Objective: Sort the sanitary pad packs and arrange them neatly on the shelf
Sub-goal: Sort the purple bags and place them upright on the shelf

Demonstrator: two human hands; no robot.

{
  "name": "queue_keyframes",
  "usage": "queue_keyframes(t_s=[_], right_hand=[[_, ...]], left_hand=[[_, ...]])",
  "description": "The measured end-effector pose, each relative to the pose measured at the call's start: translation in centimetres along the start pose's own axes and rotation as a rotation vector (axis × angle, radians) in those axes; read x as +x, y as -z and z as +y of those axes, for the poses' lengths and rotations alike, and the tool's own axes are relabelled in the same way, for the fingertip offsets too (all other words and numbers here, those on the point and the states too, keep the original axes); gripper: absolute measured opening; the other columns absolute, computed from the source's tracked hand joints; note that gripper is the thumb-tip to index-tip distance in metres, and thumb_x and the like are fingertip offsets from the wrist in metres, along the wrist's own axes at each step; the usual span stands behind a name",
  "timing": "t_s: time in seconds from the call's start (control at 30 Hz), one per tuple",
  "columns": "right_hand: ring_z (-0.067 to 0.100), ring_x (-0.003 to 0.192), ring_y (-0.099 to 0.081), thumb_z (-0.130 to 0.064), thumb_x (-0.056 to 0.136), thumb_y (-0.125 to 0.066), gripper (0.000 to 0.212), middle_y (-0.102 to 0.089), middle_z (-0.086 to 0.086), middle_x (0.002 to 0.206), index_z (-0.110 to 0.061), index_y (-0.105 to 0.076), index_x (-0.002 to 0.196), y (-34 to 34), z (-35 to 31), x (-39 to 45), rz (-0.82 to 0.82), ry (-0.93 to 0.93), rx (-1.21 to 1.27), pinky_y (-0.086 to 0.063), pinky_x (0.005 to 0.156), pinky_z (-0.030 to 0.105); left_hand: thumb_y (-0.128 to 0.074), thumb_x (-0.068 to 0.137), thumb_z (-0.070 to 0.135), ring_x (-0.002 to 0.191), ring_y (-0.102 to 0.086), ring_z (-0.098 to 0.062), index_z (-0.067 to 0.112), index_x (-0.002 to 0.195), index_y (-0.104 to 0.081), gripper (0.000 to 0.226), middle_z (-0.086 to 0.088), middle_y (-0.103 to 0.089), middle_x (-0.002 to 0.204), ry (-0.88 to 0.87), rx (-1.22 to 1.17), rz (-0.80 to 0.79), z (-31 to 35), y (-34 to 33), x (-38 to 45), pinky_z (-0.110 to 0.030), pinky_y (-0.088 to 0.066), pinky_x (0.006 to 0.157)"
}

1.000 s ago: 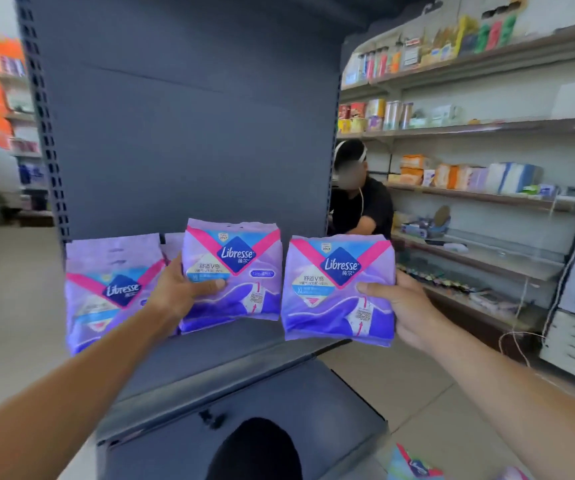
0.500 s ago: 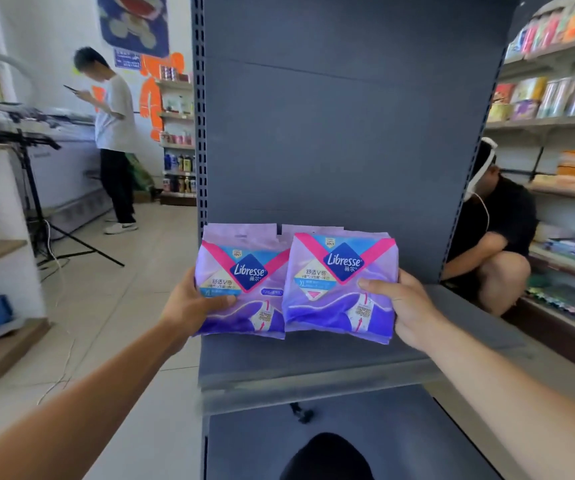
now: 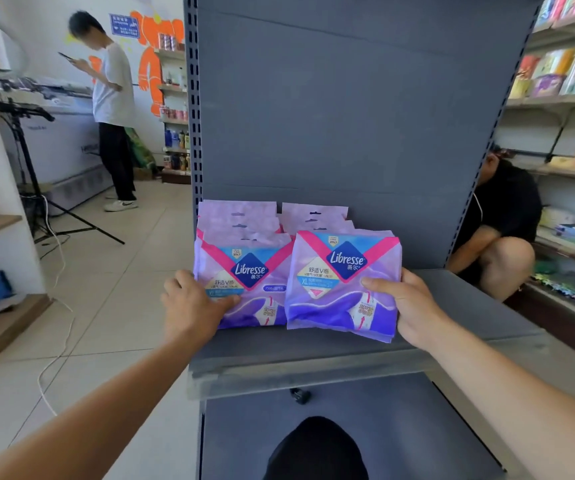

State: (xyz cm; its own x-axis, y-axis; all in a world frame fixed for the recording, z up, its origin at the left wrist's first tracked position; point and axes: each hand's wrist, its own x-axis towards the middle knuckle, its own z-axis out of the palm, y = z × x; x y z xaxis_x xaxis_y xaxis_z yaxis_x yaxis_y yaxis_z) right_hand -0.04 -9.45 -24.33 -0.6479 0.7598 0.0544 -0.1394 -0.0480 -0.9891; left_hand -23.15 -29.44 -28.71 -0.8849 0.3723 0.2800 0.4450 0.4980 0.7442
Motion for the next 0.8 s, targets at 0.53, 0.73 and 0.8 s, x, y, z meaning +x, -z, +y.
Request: queue_keyframes(t_s=[0.53, 0.73, 0.8], right_hand=[[0.023, 0.089, -0.074, -0.020, 0.073, -0.077, 0.042, -0.074, 0.004, 0.100, -0.018, -0.058, 0.111, 3.2, 2.3, 1.4, 0.084, -0.035, -0.014, -0.061, 0.068, 0.041], [0.027, 0.094, -0.072, -0.023, 0.069, -0.078, 0.052, -0.073, 0.006, 0.107, -0.017, -0.059, 0.117, 4.5, 2.6, 3.7, 0.106, -0.011, -0.030, -0.058, 0.081, 0.049], [0.027, 0.095, -0.072, -0.019, 0.075, -0.077, 0.046, -0.073, 0.007, 0.108, -0.016, -0.059, 0.118, 4.1, 2.7, 4.8, 0.074, 0.010, -0.025, -0.058, 0.082, 0.048]], left_hand=[[-0.044, 0.078, 0.061, 0.114, -0.063, -0.033, 0.019, 0.122, -0.064, 0.064, -0.008, -0.064, 0.129, -0.749, 0.703, -0.168, -4.0, -3.0, -8.6, -0.045, -0.054, 0.090], [-0.046, 0.076, 0.060, 0.112, -0.064, -0.033, 0.020, 0.121, -0.066, 0.064, -0.007, -0.064, 0.128, -0.740, 0.691, -0.154, -3.8, -3.3, -8.7, -0.045, -0.054, 0.087], [-0.047, 0.075, 0.060, 0.112, -0.064, -0.033, 0.019, 0.121, -0.066, 0.064, -0.007, -0.064, 0.128, -0.744, 0.693, -0.150, -4.0, -3.4, -8.7, -0.045, -0.055, 0.086]])
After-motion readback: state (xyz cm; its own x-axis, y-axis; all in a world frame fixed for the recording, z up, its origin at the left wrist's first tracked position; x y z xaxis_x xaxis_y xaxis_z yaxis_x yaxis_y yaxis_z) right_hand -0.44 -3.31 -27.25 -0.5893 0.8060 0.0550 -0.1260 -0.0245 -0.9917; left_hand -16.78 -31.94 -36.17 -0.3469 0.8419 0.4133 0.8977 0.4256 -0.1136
